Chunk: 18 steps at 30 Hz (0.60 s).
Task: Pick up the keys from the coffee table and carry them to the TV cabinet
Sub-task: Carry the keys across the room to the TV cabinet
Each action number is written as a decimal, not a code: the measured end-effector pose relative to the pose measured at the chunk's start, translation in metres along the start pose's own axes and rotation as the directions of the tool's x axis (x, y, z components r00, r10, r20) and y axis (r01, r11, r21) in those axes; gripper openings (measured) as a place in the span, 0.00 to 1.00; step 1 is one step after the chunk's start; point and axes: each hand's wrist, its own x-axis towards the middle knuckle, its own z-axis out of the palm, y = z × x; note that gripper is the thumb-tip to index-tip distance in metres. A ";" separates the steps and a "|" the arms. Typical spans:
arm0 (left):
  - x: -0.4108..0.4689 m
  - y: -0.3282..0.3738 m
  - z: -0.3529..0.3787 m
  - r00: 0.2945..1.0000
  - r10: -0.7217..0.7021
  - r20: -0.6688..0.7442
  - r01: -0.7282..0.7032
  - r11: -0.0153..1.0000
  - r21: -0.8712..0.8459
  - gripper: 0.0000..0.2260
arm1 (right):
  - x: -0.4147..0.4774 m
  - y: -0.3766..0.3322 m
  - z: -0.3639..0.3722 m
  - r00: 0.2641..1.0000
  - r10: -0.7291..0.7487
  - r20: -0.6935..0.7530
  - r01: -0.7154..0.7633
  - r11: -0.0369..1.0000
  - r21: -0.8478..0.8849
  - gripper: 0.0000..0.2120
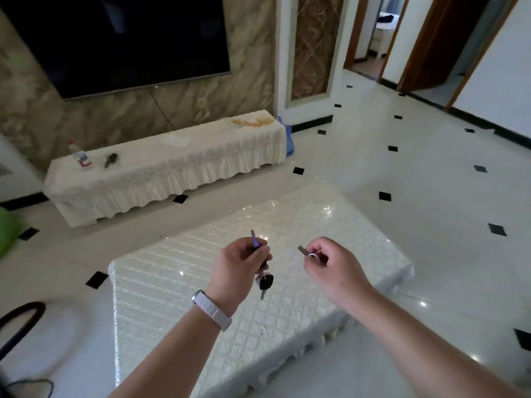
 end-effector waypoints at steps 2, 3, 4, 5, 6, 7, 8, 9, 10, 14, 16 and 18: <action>-0.005 0.009 0.041 1.000 -0.009 0.020 0.010 1.000 -0.009 0.03 | -0.006 0.014 -0.038 0.999 -0.007 -0.040 0.008 1.000 0.010 0.05; -0.007 0.013 0.062 0.999 -0.017 0.032 0.018 1.000 -0.014 0.03 | -0.008 0.023 -0.059 0.998 -0.012 -0.062 0.013 1.000 0.018 0.05; -0.010 0.016 0.084 0.999 -0.026 0.046 0.026 1.000 -0.012 0.03 | -0.011 0.032 -0.080 0.996 -0.013 -0.084 0.015 1.000 0.022 0.05; -0.012 0.019 0.106 0.998 -0.033 0.061 0.033 0.999 -0.004 0.03 | -0.015 0.041 -0.100 0.995 -0.010 -0.104 0.013 1.000 0.025 0.05; -0.013 0.021 0.129 0.996 -0.035 0.078 0.035 0.999 0.007 0.03 | -0.018 0.052 -0.121 0.992 -0.004 -0.123 0.007 1.000 0.028 0.04; -0.014 0.022 0.152 0.995 -0.037 0.097 0.035 0.999 0.015 0.03 | -0.023 0.064 -0.142 0.990 0.005 -0.142 -0.001 1.000 0.031 0.04; -0.015 0.023 0.175 0.993 -0.039 0.114 0.037 0.999 0.019 0.03 | -0.027 0.076 -0.162 0.987 0.015 -0.160 -0.010 0.999 0.031 0.04; -0.016 0.024 0.199 0.991 -0.039 0.131 0.037 0.999 0.019 0.03 | -0.032 0.089 -0.183 0.983 0.022 -0.180 -0.018 0.999 0.028 0.05; -0.017 0.025 0.223 0.988 -0.038 0.151 0.036 0.999 0.019 0.03 | -0.037 0.101 -0.204 0.979 0.028 -0.202 -0.023 0.999 0.027 0.05; -0.022 0.030 0.313 0.959 -0.055 0.277 0.050 0.998 0.024 0.03 | -0.057 0.138 -0.280 0.954 0.086 -0.287 -0.087 0.996 0.011 0.03; -0.024 0.035 0.354 0.938 -0.060 0.342 0.049 0.998 0.039 0.03 | -0.067 0.152 -0.311 0.937 0.104 -0.332 -0.103 0.994 0.019 0.03; -0.023 0.040 0.393 0.911 -0.058 0.408 0.043 0.998 0.045 0.03 | -0.075 0.164 -0.340 0.918 0.118 -0.378 -0.116 0.993 0.026 0.04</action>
